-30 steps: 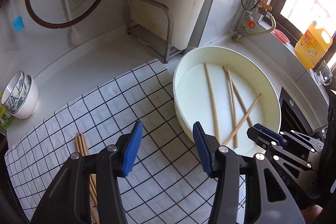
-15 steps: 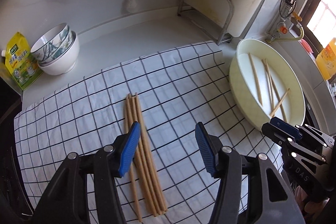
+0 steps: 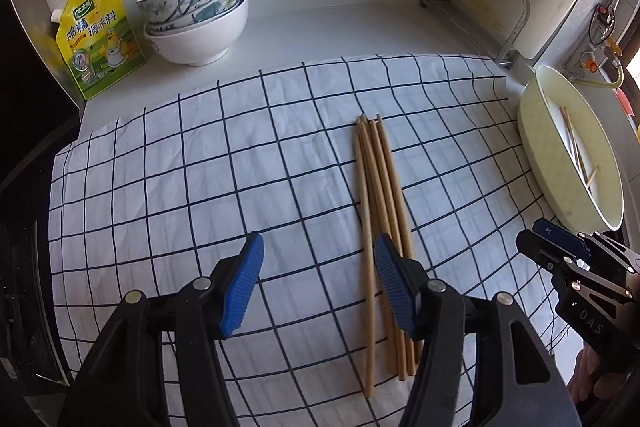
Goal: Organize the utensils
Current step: 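Return the open right tool to the chopstick bundle on the cloth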
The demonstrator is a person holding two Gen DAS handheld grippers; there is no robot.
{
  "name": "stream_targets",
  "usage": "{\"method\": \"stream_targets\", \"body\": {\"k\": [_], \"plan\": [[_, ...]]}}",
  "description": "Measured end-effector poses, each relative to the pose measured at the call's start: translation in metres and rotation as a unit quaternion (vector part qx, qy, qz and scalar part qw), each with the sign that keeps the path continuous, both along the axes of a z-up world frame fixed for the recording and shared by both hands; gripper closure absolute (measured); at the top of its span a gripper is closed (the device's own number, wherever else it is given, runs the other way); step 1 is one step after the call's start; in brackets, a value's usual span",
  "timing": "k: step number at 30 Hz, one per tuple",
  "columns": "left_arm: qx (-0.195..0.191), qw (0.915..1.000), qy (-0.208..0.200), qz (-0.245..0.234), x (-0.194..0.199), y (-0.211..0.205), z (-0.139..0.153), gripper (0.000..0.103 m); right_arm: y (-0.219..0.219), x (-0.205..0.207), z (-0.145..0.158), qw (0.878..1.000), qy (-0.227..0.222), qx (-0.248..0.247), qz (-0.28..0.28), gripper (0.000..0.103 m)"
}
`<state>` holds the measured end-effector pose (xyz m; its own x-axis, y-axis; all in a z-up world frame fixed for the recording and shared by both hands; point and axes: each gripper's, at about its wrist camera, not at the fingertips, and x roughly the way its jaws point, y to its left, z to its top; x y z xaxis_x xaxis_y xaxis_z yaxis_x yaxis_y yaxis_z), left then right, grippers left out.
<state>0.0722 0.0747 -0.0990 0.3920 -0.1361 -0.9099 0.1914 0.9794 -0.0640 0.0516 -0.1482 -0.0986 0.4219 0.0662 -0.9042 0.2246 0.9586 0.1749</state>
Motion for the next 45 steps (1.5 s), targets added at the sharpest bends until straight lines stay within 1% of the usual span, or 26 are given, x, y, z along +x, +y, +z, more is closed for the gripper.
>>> {"method": "stream_targets", "body": {"k": [8, 15, 25, 35, 45], "plan": [[0.001, 0.9998, 0.017, 0.002, -0.009, 0.015, -0.023, 0.044, 0.027, 0.009, -0.027, 1.000, 0.020, 0.005, 0.014, 0.070], [-0.004, 0.9996, 0.027, 0.003, -0.013, 0.022, -0.037, 0.044, 0.041, 0.014, -0.039, 0.999, 0.026, 0.008, 0.017, 0.069], [-0.009, 0.9994, 0.031, 0.009, -0.016, 0.034, -0.048, 0.044, 0.056, 0.019, -0.050, 0.999, 0.033, -0.001, 0.022, 0.069], [-0.010, 0.9994, 0.031, 0.010, -0.019, 0.037, -0.049, 0.044, 0.066, 0.023, -0.052, 0.999, 0.035, -0.011, 0.030, 0.069], [-0.016, 0.9994, 0.031, -0.001, -0.017, 0.024, -0.050, 0.044, 0.064, 0.022, -0.053, 0.999, 0.032, -0.023, 0.028, 0.068]]}}
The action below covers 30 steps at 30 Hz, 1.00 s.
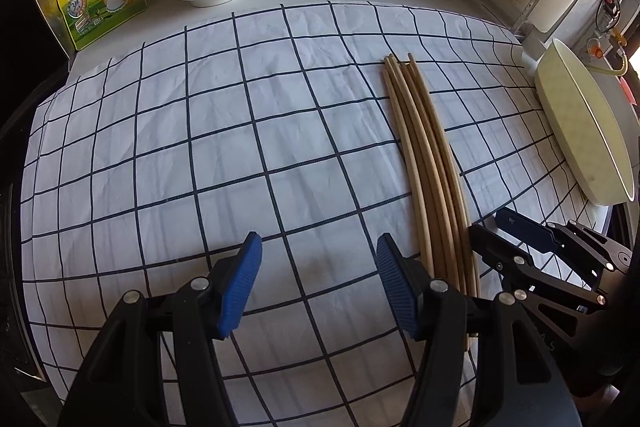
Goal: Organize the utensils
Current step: 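Return the open right tool to the chopstick bundle on the cloth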
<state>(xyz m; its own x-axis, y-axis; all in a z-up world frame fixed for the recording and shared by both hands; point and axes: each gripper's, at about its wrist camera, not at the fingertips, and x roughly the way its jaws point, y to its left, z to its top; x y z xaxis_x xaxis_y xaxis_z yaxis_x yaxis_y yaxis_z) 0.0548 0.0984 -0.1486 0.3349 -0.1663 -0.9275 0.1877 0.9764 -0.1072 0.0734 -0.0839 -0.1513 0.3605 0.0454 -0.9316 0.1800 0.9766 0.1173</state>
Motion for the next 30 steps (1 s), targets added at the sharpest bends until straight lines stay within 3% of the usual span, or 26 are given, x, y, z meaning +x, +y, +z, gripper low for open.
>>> {"method": "stream_targets", "body": {"k": [11, 17, 30], "plan": [[0.000, 0.9998, -0.001, -0.022, 0.004, -0.027, -0.005, 0.044, -0.032, -0.016, 0.000, 0.999, 0.004, -0.015, -0.036, 0.068], [0.004, 0.9996, -0.001, -0.030, 0.006, -0.035, -0.008, 0.043, -0.034, -0.020, 0.007, 0.999, -0.008, 0.003, -0.033, 0.068], [0.054, 0.9981, -0.009, -0.028, 0.012, -0.047, -0.017, 0.037, -0.024, -0.013, 0.007, 1.000, -0.010, 0.015, -0.015, 0.068]]}}
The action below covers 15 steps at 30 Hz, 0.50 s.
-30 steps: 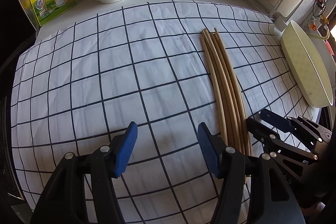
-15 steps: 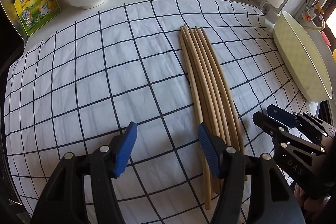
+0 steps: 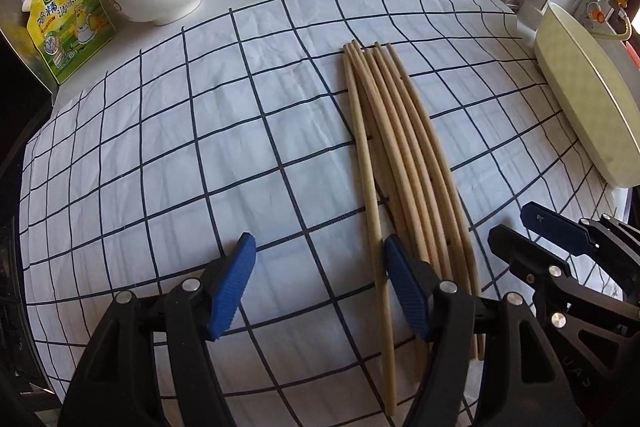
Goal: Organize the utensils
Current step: 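Return the open right tool to the chopstick bundle on the cloth, then close the right tool on one wooden chopstick from the bundle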
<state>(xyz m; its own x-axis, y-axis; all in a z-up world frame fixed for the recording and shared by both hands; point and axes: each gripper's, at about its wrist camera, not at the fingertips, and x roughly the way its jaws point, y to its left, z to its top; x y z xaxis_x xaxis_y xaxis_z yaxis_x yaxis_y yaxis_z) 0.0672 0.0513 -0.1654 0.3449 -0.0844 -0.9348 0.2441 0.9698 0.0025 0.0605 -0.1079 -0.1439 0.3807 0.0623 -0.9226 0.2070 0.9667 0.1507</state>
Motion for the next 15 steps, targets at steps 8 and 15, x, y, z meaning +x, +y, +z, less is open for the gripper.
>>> {"method": "stream_targets", "body": {"k": [8, 15], "plan": [[0.004, 0.9998, 0.008, 0.017, -0.003, 0.015, 0.000, 0.036, 0.011, 0.011, -0.006, 1.000, 0.006, -0.005, 0.015, 0.066], [0.001, 0.9997, 0.011, 0.022, -0.005, 0.027, 0.001, 0.038, 0.019, 0.016, -0.007, 0.999, 0.024, -0.025, 0.030, 0.067]]}}
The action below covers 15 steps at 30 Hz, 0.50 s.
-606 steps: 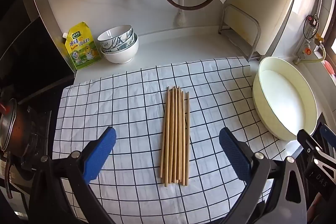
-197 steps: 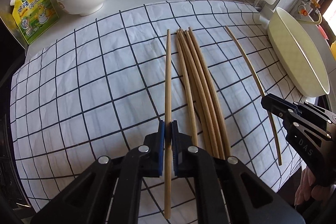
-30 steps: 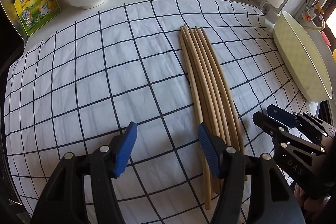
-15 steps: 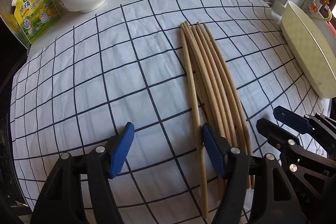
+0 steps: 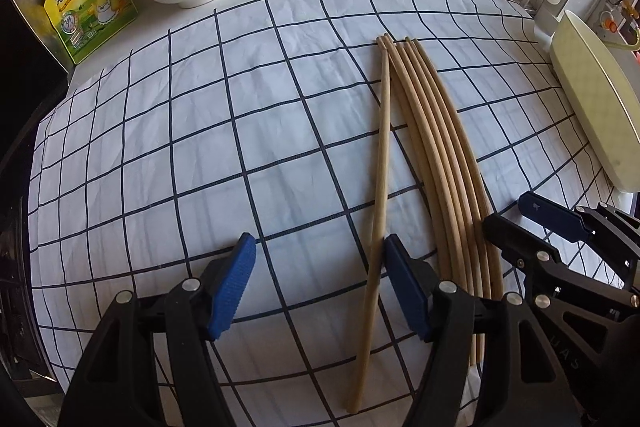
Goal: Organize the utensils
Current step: 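Close the right tool on one wooden chopstick from the bundle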
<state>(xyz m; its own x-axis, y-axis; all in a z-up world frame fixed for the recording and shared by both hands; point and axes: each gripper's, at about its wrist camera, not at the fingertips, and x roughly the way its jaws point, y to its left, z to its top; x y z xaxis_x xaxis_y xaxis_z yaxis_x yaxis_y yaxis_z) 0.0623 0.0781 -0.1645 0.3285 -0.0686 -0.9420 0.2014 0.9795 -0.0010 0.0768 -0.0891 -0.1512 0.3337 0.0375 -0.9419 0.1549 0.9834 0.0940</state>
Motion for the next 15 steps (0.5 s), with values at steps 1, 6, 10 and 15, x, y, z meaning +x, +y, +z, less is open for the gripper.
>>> {"method": "stream_targets", "body": {"k": [1, 6, 10, 15], "plan": [[-0.001, 1.0000, -0.001, 0.000, 0.000, 0.002, 0.000, 0.038, 0.001, -0.001, 0.000, 1.000, 0.001, -0.001, 0.001, 0.066], [-0.001, 1.0000, -0.005, -0.001, 0.008, 0.001, 0.001, 0.038, -0.004, -0.002, -0.002, 1.000, -0.003, -0.019, -0.003, 0.067], [-0.002, 1.0000, -0.008, -0.003, 0.017, -0.003, 0.001, 0.038, -0.018, -0.003, -0.004, 0.999, -0.002, -0.029, -0.018, 0.067], [-0.001, 0.9998, -0.014, -0.011, 0.024, -0.010, 0.000, 0.038, -0.035, -0.005, -0.004, 0.999, -0.005, -0.025, -0.036, 0.067]]}}
